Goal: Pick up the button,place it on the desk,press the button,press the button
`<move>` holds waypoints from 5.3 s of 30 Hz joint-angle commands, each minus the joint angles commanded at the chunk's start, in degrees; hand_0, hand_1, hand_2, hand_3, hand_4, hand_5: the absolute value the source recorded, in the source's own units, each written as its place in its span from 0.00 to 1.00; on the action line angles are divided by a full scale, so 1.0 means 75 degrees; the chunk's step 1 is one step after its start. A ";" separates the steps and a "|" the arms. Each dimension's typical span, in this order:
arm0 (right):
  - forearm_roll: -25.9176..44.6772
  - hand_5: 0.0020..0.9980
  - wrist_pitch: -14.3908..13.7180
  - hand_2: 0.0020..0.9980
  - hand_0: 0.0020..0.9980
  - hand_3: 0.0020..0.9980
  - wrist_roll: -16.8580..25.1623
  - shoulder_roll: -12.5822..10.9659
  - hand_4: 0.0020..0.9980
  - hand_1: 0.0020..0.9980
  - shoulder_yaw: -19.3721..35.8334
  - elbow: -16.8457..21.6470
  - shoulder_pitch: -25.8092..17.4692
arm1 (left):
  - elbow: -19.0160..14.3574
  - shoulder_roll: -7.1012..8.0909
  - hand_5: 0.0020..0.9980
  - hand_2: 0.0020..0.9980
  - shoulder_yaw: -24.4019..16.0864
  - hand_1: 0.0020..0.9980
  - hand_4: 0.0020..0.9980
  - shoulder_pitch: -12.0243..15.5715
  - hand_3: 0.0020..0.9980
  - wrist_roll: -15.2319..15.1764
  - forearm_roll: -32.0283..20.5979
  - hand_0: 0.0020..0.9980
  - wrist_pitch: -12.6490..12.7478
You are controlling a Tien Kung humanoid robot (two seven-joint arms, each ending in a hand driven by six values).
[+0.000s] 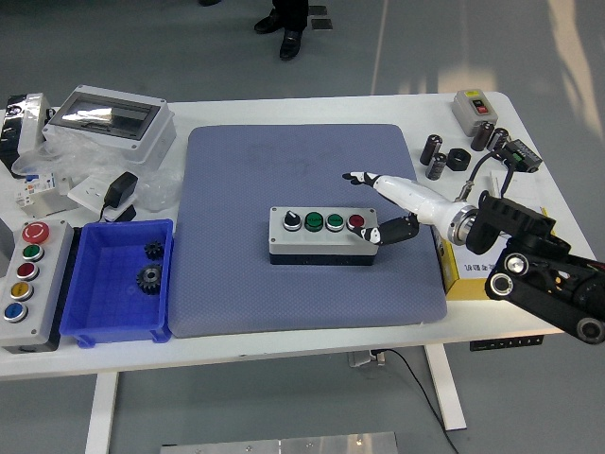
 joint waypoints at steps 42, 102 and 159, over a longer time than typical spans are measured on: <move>0.0595 0.02 0.2306 0.18 0.00 0.72 -0.2322 0.0259 0.27 0.07 -0.0193 0.0817 0.1182 | -0.0001 -0.0012 0.24 0.55 -0.0040 0.57 0.53 -0.0027 0.60 0.0100 0.0082 0.62 0.0019; -0.0537 0.00 0.1261 0.17 0.00 0.70 -0.0915 0.0751 0.28 0.05 0.2789 0.0687 -0.1099 | 0.0000 -0.0069 0.24 0.55 -0.0053 0.57 0.54 0.0083 0.60 -0.0014 0.0086 0.62 0.0014; 0.4400 1.00 -0.0632 0.78 0.81 0.75 0.3767 0.2560 0.82 0.75 0.5880 -0.0175 -0.4939 | 0.0000 -0.0192 0.24 0.56 0.0090 0.58 0.54 0.0084 0.60 -0.0012 -0.0035 0.62 0.0157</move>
